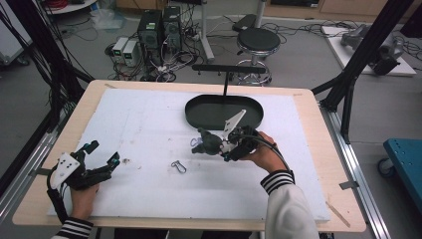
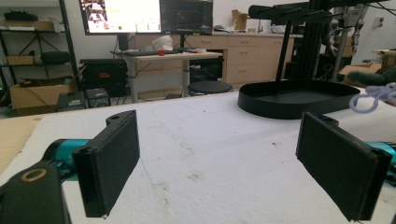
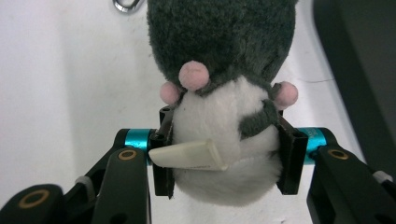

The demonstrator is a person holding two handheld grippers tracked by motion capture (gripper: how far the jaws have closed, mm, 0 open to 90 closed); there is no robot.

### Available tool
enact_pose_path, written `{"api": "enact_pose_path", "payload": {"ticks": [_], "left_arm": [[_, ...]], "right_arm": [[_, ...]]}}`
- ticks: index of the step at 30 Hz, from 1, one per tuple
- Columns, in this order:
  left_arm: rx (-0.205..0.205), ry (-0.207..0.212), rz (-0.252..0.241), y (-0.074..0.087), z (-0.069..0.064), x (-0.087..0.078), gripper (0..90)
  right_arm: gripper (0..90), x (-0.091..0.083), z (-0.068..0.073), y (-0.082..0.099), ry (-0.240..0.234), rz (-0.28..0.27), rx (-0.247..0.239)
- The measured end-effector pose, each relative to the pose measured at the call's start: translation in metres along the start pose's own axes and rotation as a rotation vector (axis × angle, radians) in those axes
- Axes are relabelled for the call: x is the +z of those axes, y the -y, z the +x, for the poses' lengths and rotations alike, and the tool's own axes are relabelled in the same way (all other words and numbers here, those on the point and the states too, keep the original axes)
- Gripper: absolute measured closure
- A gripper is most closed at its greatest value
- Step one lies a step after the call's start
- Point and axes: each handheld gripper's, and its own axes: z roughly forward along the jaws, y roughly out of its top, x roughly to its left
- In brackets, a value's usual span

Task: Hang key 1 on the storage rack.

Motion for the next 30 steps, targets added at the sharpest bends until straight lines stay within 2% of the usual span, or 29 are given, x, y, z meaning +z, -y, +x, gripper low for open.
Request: {"api": "enact_pose_path", "payload": {"ticks": [3,6,9,10,16,19,22,25,28,29,30], "left_arm": [[0.001,0.000,0.000,0.000,0.000,0.000,13.9],[0.001,-0.001,-0.001,0.000,0.000,0.000,14.0],[0.000,0.000,-0.001,0.000,0.000,0.000,13.9],[0.001,0.000,-0.001,0.000,0.000,0.000,14.0],[0.001,-0.001,-0.002,0.000,0.000,0.000,13.9],[0.000,-0.001,-0.001,0.000,0.000,0.000,14.0],[0.000,-0.001,-0.003,0.000,0.000,0.000,14.0],[0.000,-0.002,-0.002,0.000,0.000,0.000,14.0],[-0.001,-0.001,0.001,0.000,0.000,0.000,14.0],[-0.001,-0.001,0.001,0.000,0.000,0.000,14.0],[-0.001,-0.001,0.002,0.000,0.000,0.000,14.0]], "right_arm": [[52.0,-0.005,0.000,0.001,-0.007,-0.035,0.005],[52.0,-0.012,-0.001,0.001,0.016,-0.083,0.047],[52.0,-0.015,-0.002,0.002,0.034,-0.110,0.063],[52.0,-0.019,-0.004,0.002,0.052,-0.142,0.082],[52.0,-0.027,-0.007,0.005,0.070,-0.189,0.107],[52.1,-0.032,-0.008,0.007,0.093,-0.216,0.130],[52.0,-0.039,-0.011,0.010,0.130,-0.258,0.177],[52.0,-0.042,-0.013,0.012,0.150,-0.273,0.194],[52.0,-0.047,-0.015,0.014,0.186,-0.293,0.224],[52.1,-0.051,-0.017,0.017,0.196,-0.313,0.253],[52.1,-0.051,-0.017,0.017,0.196,-0.313,0.253]]}}
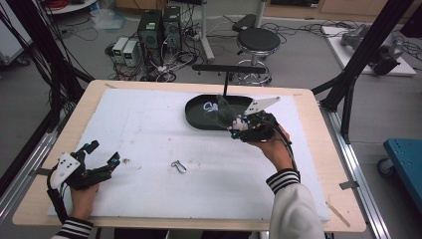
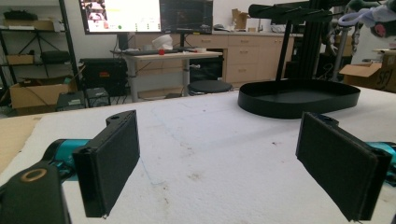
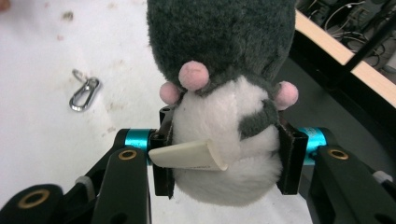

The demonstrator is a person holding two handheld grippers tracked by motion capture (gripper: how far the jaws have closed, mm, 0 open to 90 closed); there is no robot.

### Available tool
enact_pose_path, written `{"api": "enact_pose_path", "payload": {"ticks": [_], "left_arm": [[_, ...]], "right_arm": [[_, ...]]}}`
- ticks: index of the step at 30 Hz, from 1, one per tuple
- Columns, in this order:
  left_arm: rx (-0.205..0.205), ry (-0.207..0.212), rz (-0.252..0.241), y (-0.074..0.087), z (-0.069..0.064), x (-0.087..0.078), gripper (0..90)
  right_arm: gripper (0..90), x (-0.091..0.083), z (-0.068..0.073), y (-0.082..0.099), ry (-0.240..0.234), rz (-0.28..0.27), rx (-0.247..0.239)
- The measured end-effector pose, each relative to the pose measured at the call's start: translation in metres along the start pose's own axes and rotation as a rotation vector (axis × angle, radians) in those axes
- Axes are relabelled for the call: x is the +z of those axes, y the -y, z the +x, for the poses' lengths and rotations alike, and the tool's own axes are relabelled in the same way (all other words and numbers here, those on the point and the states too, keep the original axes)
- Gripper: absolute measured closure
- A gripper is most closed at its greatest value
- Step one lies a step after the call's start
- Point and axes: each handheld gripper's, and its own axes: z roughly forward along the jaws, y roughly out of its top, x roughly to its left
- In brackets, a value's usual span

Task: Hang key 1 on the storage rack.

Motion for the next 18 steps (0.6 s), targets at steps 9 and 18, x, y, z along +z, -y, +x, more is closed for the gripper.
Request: {"api": "enact_pose_path", "payload": {"ticks": [9,18], "left_arm": [[-0.001,0.000,0.001,0.000,0.000,0.000,13.9],[-0.002,0.000,0.001,0.000,0.000,0.000,13.9]], "right_arm": [[52.1,-0.015,-0.010,0.002,0.083,-0.040,0.057],[52.1,-0.026,-0.020,0.001,0.150,-0.075,0.090]]}}
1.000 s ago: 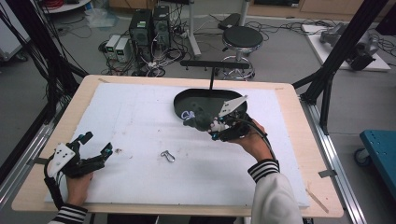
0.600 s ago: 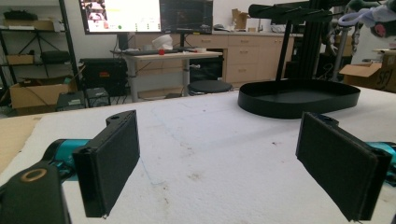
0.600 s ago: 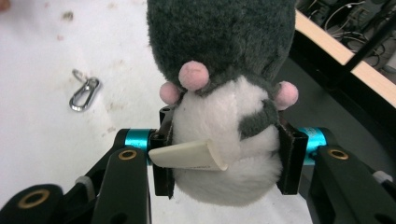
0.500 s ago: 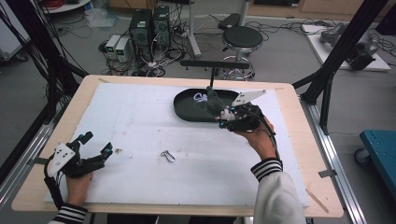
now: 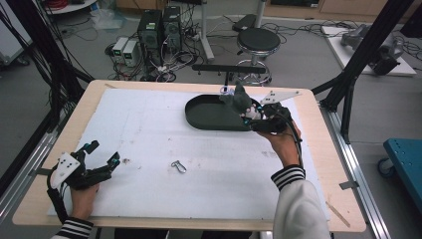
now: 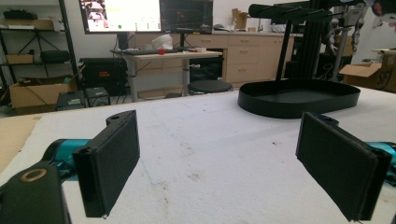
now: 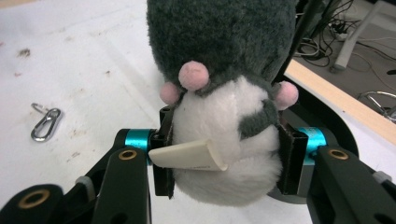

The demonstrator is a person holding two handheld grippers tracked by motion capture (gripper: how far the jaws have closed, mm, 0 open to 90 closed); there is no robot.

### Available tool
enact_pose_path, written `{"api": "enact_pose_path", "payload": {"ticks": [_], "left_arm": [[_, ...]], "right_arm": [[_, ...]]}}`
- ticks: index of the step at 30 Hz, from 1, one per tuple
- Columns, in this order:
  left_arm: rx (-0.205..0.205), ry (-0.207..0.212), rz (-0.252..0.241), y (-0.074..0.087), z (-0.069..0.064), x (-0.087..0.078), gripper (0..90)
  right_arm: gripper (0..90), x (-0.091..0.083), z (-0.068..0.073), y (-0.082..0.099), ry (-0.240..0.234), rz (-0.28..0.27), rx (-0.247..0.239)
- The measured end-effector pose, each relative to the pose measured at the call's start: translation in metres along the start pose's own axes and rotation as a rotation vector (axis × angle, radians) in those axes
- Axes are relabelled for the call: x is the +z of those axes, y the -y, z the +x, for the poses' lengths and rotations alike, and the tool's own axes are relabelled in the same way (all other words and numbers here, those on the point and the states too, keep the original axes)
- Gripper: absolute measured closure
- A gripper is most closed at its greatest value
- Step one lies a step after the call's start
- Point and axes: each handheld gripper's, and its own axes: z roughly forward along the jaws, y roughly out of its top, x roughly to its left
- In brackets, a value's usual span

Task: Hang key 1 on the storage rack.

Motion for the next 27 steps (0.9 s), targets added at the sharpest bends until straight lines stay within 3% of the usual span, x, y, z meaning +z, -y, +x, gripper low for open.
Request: {"api": "enact_pose_path", "payload": {"ticks": [14,27], "left_arm": [[-0.004,0.001,-0.002,0.000,0.000,0.000,13.9],[-0.005,0.001,-0.003,0.000,0.000,0.000,14.0]], "right_arm": [[52.1,-0.009,-0.019,-0.015,0.086,-0.031,0.056],[52.1,-0.001,-0.031,-0.019,0.137,-0.038,0.102]]}}
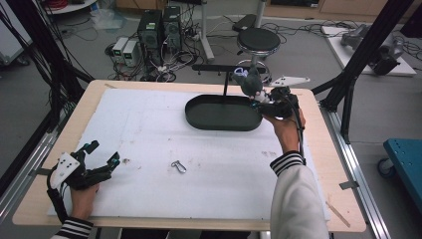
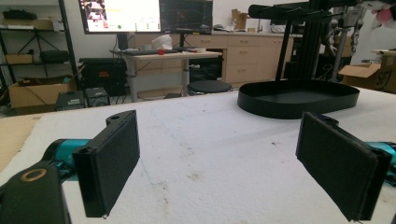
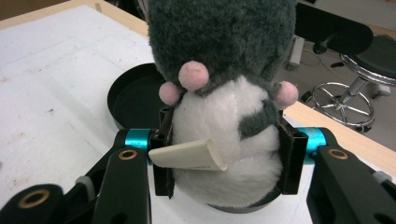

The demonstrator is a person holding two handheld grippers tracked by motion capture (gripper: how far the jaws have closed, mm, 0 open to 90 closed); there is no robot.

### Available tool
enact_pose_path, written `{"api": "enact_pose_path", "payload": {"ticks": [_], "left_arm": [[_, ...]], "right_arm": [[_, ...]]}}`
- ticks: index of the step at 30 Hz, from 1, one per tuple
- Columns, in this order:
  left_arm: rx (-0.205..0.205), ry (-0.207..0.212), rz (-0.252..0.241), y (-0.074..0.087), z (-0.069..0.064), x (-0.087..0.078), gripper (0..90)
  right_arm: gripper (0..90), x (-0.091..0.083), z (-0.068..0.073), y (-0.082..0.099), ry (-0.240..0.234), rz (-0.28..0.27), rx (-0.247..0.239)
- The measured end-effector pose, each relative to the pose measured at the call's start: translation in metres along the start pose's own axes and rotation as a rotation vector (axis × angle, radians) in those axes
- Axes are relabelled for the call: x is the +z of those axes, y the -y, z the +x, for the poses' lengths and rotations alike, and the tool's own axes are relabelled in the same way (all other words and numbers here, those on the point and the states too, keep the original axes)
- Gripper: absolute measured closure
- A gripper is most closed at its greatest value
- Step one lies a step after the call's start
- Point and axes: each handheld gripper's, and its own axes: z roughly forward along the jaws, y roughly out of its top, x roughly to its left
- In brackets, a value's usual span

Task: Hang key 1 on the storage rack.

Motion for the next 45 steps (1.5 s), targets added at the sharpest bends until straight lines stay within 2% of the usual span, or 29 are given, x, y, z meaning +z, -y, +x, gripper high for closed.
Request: {"api": "enact_pose_path", "payload": {"ticks": [21,26,36,45], "left_arm": [[0.000,0.001,-0.001,0.000,0.000,0.000,13.9],[-0.001,0.001,-0.002,0.000,0.000,0.000,13.9],[-0.001,0.001,-0.003,0.000,0.000,0.000,14.0],[-0.002,0.001,-0.004,0.000,0.000,0.000,13.9]], "right_arm": [[52.1,0.026,-0.003,0.004,0.064,0.024,0.036],[52.1,0.030,-0.004,0.006,0.069,0.036,0.039],[52.0,0.032,-0.007,0.010,0.068,0.052,0.076],[51.9,0.033,-0.009,0.018,0.067,0.079,0.076]]}}
